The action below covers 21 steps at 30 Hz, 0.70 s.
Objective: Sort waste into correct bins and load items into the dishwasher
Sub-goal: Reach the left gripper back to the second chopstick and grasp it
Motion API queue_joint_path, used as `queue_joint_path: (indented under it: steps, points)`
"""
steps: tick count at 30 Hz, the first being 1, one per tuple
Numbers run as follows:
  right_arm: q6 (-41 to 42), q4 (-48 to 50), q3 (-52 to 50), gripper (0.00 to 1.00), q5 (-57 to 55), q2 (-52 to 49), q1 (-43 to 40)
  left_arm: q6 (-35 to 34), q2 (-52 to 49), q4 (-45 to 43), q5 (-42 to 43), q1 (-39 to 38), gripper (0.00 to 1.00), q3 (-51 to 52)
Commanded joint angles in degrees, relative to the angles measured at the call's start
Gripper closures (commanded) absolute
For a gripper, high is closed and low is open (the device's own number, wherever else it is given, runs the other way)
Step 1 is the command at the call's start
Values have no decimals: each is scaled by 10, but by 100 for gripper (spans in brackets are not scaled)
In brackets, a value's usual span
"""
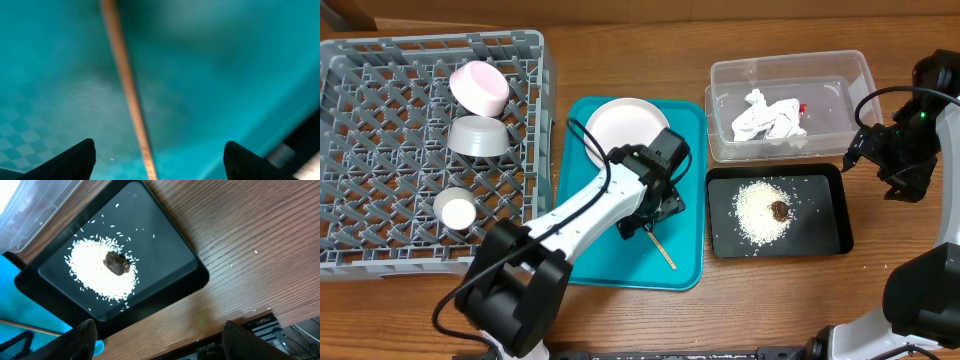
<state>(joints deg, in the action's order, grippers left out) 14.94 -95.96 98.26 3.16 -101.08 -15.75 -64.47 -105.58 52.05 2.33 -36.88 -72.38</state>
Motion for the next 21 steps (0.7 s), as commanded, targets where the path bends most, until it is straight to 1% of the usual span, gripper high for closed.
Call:
queue_joint_path:
  steps: [1,5,6,8,10,12,13,14,15,19,21]
  points:
    - [0,3,2,18,1,21,0,-62,-21,-6,-12,2,15,27]
    - [0,3,2,18,1,21,0,-63,-32,-42,-14,2,14,44]
    - [0,3,2,18,1,21,0,-60,-32,-48,-18,2,16,46]
    - [0,2,2,18,1,21,0,-60,-33,-50,-29,2,22,48]
    - [0,2,2,18,1,21,0,-60,-37,-50,-37,2,33,48]
    - [0,0,2,18,1,21,0,-61,-40,-51,-42,2,42,49]
    - [0,0,2,18,1,21,0,-61,-42,-53,-42,1,46,49]
    - [0,0,2,18,1,21,0,-61,-43,-55,-42,1,48,49]
    - [0,0,2,18,1,21,0,-60,-45,-54,-41,1,52,49]
    - [0,0,2,18,1,21,0,-61,-47,-55,-38,1,75,49]
    - [0,0,2,18,1,21,0,-61,-47,-54,-38,2,83,49]
